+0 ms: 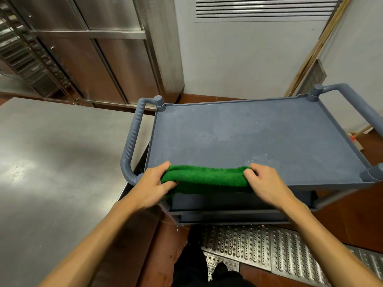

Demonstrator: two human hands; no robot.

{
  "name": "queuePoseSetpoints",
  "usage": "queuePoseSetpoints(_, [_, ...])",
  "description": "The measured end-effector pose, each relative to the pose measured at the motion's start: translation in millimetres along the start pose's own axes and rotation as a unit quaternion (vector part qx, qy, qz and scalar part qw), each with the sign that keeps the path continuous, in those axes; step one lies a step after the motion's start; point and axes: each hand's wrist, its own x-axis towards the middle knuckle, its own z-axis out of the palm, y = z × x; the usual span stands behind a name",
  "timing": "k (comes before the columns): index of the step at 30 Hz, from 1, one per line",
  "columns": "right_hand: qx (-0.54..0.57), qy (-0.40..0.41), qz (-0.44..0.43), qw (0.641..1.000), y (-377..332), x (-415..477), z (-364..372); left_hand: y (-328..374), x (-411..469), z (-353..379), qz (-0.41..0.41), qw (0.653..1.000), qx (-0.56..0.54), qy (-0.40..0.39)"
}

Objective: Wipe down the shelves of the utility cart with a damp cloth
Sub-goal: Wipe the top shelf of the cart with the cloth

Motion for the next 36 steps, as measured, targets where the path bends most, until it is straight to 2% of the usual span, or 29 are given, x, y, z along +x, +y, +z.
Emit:
queuePoseSetpoints(14, [0.028,0.128,-0.088,0.987,-34.4,37.5,-61.8,48.9,47.0,-44.1,0.062,0.995,0.073,0.034])
queuePoseSetpoints(27, [-0.009,0.158,-0.119,0.980,-44.7,102.2,-115.6,65.2,136.5,-74.6,0.130,0.980,0.147,0.042])
queuePoseSetpoints(32, [-0.015,0.170,-0.115,0.979,-51.4,152.1,-138.2,76.4,189.3,-91.8,0.136,0.966,0.212,0.051])
queuePoseSetpoints(36, [-0.021,0.181,-0.105,0.978,-57.2,199.9,-155.9,82.3,236.4,-102.2,0.145,0.963,0.220,0.066])
